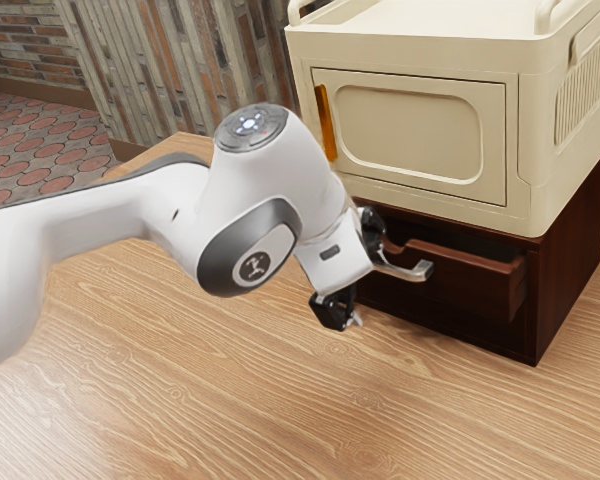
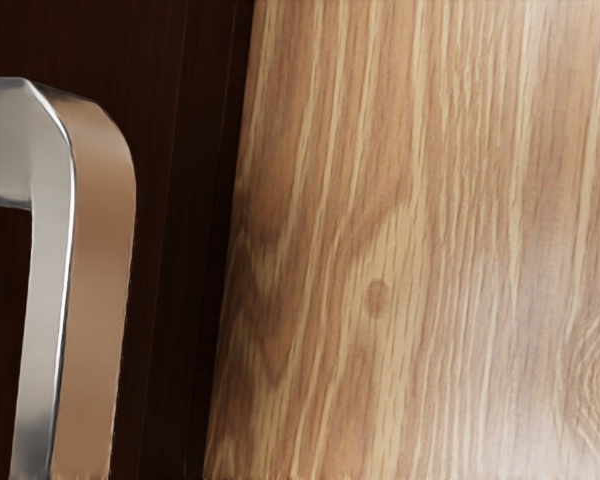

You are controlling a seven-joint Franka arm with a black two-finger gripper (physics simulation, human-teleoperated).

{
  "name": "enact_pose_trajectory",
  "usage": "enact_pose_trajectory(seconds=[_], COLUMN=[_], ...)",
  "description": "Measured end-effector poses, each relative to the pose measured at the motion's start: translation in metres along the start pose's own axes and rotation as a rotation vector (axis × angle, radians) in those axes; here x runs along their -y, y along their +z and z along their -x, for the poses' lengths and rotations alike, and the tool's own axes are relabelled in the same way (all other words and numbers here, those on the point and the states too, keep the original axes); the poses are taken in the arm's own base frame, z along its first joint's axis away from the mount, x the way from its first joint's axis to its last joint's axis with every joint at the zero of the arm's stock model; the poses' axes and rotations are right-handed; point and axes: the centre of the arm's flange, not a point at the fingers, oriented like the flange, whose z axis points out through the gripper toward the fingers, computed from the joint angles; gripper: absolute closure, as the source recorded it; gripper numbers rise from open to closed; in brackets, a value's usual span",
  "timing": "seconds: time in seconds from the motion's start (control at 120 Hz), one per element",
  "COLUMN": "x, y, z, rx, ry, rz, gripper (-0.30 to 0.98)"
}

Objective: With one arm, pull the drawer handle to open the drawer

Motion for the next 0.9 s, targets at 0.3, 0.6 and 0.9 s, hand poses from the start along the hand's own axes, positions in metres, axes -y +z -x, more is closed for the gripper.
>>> enact_pose_trajectory(seconds=[0.3,0.6,0.9], x=[-0.019,-0.046,-0.075], y=[-0.012,-0.022,-0.026], z=[0.006,0.006,0.006], rx=[-0.002,-0.005,-0.008], ry=[0.003,0.018,0.036], rz=[-0.001,0.009,0.029], gripper=[0.01,0.00,0.00])
